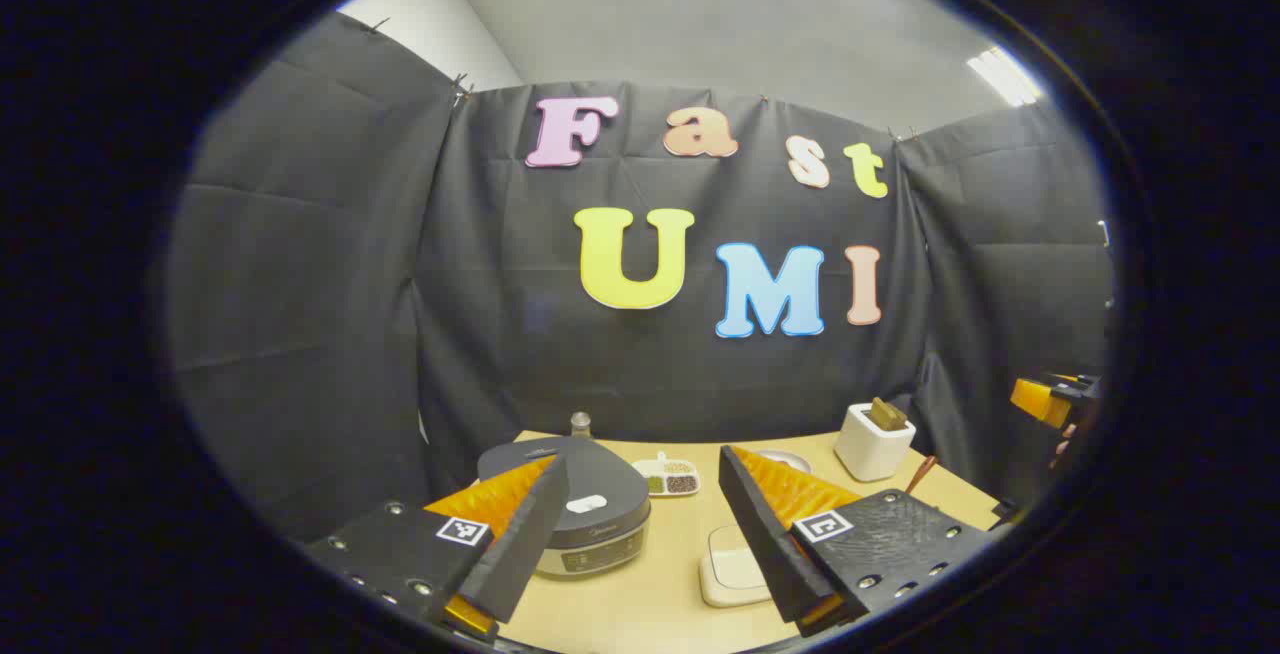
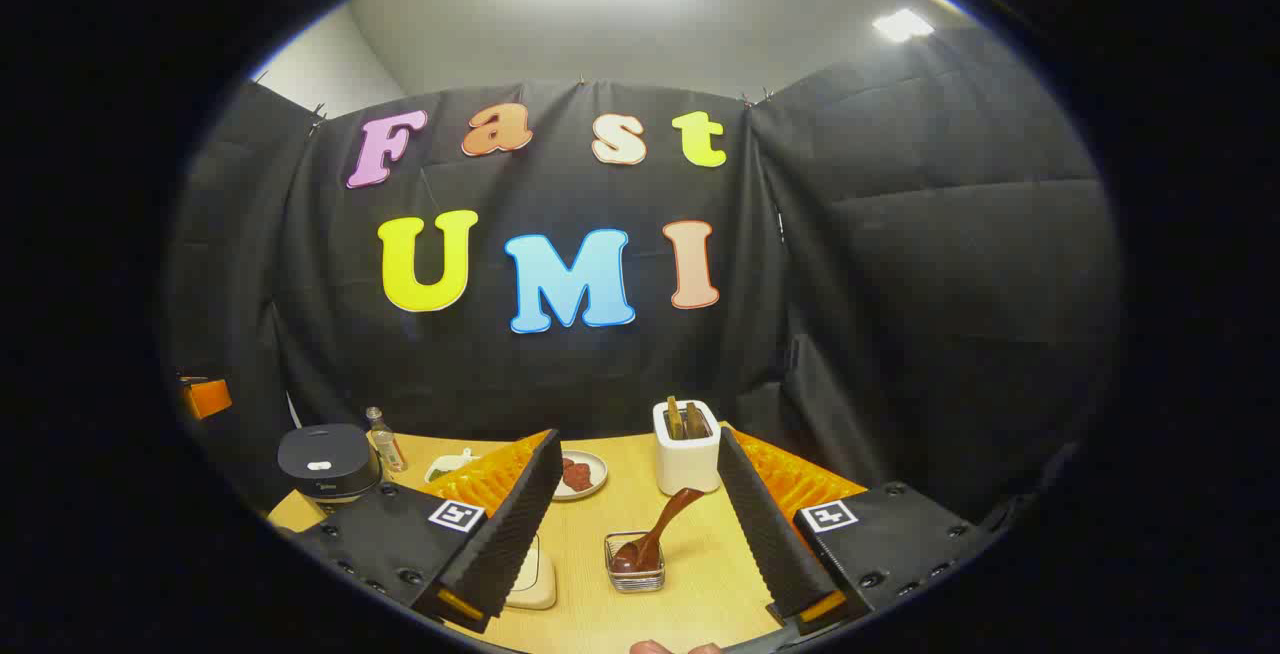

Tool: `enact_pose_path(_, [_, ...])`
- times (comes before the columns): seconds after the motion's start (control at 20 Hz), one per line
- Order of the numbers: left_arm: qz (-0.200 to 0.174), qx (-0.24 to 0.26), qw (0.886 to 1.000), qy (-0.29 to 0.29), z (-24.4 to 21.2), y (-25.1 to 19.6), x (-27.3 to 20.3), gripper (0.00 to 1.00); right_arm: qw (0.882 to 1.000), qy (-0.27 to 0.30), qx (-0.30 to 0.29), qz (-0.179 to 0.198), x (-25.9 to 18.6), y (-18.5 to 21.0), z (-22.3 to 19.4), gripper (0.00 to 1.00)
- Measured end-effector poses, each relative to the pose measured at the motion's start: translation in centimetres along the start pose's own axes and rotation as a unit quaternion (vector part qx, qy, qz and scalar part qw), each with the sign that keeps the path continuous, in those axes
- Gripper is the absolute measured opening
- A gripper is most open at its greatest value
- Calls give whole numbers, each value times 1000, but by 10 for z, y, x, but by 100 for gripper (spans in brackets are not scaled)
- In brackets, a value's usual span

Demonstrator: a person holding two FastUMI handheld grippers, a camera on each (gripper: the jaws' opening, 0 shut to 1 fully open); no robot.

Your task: Close the left gripper, press the button to open the rice cooker; take a wooden spoon from the chopstick holder with the right hand, scoop a spoonful of rice and pour it into the rice cooker, then put the wooden spoon back into the chopstick holder.

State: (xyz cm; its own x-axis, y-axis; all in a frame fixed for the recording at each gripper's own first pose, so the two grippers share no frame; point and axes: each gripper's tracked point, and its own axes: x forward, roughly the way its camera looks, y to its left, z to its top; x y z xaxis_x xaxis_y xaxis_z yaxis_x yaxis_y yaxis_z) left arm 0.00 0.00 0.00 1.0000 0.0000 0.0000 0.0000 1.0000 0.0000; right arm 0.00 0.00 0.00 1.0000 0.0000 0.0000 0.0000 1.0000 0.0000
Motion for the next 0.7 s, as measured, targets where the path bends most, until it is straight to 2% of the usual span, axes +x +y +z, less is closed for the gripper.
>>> enact_pose_path(0.05, [-3,2,1000,3,-3,-3,-1,96,1000,0,1,-4,0,-3,0,99])
enact_pose_path(0.6, [0,-6,1000,15,-15,-4,3,94,1000,16,15,-3,5,1,-10,97])
enact_pose_path(0.65, [-1,-7,1000,15,-16,-3,4,94,1000,22,16,-4,4,1,-14,94])
enact_pose_path(0.7, [-2,-6,1000,14,-17,-3,5,96,999,27,16,-7,6,0,-17,98])
